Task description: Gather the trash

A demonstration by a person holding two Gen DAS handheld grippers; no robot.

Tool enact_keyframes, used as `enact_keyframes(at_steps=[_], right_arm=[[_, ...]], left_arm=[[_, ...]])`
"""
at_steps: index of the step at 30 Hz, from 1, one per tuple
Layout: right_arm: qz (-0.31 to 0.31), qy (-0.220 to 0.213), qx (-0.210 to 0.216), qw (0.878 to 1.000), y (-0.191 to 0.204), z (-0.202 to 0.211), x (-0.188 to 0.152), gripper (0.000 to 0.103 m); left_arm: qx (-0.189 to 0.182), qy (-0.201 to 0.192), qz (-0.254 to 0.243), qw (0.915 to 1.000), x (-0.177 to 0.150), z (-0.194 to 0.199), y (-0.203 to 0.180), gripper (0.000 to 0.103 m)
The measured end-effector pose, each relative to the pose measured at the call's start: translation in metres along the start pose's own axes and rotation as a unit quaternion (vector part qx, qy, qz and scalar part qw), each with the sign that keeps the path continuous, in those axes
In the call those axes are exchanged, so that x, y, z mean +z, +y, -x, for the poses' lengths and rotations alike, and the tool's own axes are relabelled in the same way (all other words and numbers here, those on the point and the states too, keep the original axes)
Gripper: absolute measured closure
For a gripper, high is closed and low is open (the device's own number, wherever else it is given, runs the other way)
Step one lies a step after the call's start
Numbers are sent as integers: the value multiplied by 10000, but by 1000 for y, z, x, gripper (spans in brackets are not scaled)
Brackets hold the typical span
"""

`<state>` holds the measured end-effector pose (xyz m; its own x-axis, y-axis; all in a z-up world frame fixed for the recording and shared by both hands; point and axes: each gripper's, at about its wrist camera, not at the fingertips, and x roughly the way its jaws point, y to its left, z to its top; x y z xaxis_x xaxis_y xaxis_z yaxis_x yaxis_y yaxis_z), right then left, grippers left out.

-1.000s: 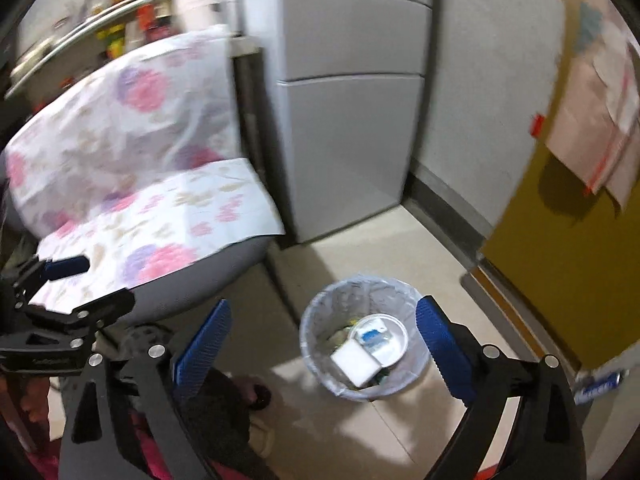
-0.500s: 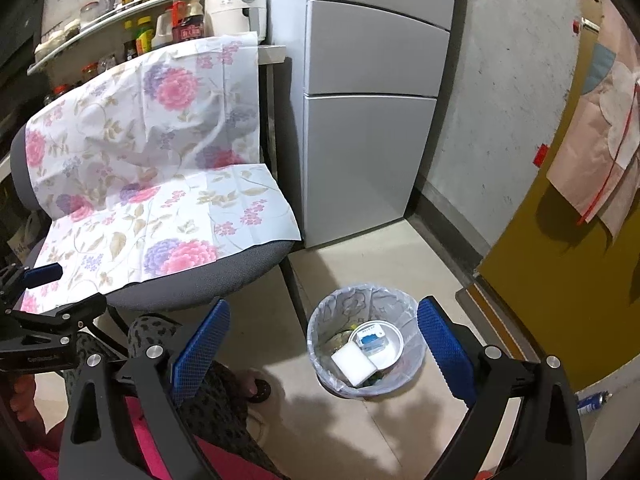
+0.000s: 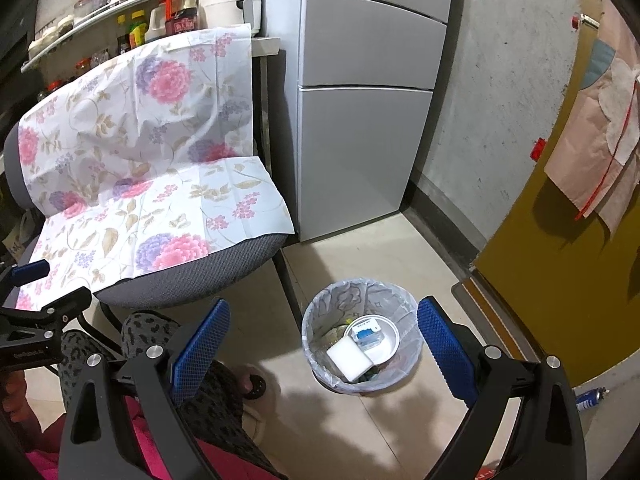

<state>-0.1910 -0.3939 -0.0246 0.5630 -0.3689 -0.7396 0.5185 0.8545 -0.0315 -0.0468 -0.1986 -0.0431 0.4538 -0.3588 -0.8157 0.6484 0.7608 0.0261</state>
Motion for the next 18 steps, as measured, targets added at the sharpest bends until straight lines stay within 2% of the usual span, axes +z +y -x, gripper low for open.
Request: enact_keyframes(at_steps=[18], right_arm=[[9,37,-3,10000,0,-5,0,9]], left_arm=[[43,-14,79,10000,1,3,4,7]])
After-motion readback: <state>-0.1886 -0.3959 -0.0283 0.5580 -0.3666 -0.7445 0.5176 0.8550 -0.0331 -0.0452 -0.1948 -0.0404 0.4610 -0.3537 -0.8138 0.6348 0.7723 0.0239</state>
